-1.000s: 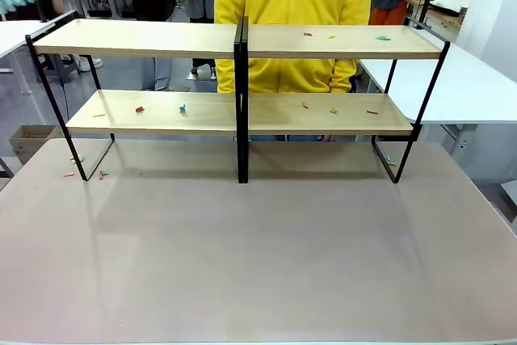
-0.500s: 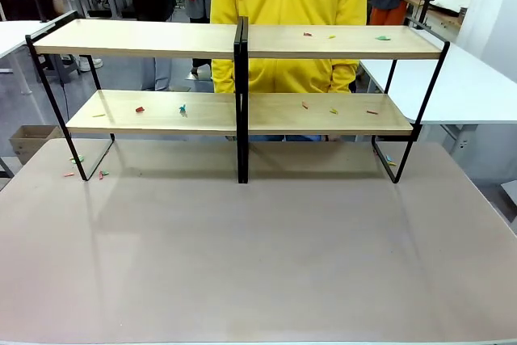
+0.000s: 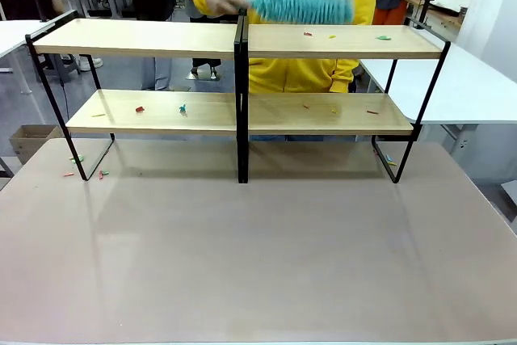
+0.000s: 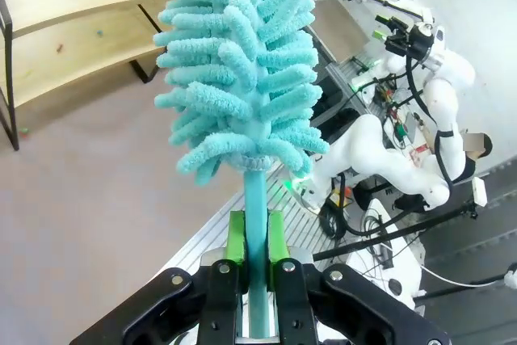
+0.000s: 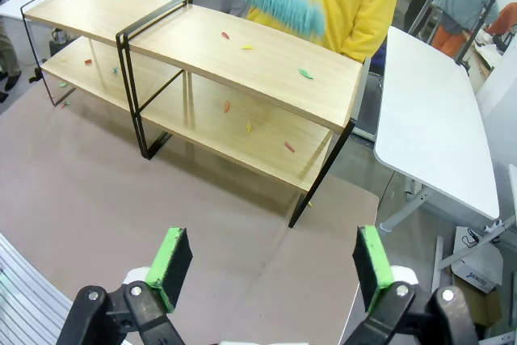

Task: Clean the shelves.
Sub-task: Clean another randomly selected level of the Shelf with the Duster.

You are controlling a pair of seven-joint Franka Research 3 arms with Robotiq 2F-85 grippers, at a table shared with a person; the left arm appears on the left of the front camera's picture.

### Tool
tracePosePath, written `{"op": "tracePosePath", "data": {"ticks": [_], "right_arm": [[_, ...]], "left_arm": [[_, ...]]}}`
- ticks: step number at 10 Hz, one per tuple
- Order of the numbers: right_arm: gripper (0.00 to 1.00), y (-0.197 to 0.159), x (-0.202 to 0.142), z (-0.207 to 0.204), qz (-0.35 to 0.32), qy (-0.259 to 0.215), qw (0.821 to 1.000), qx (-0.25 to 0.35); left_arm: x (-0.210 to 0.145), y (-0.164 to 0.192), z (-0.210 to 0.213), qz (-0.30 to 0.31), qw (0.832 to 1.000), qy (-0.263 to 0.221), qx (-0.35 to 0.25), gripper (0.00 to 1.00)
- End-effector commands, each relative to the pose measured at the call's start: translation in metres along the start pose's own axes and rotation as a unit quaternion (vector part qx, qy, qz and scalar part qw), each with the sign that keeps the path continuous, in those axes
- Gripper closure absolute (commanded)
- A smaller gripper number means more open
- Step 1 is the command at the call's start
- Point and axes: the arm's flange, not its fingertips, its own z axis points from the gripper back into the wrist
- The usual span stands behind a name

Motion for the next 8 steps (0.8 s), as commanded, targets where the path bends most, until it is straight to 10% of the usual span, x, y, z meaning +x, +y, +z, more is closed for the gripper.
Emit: {"op": "tracePosePath", "data": {"ticks": [1, 5, 8], "right_arm": [[0.0, -0.001, 0.0, 0.0, -0.002, -0.002, 1.0, 0.004], [0.0, -0.001, 0.0, 0.0, -0.002, -0.002, 1.0, 0.004], [0.0, -0.001, 0.0, 0.0, -0.002, -0.002, 1.0, 0.004]], "left_arm": [[0.001, -0.002, 0.001, -0.014, 1.0, -0.007, -0.008, 0.88], [0.024, -0.013, -0.027, 0.007, 1.0, 0.025, 0.006, 0.88], [0.044, -0.056, -0.123, -0.045, 0.98, 0.191, 0.02, 0.88]]}}
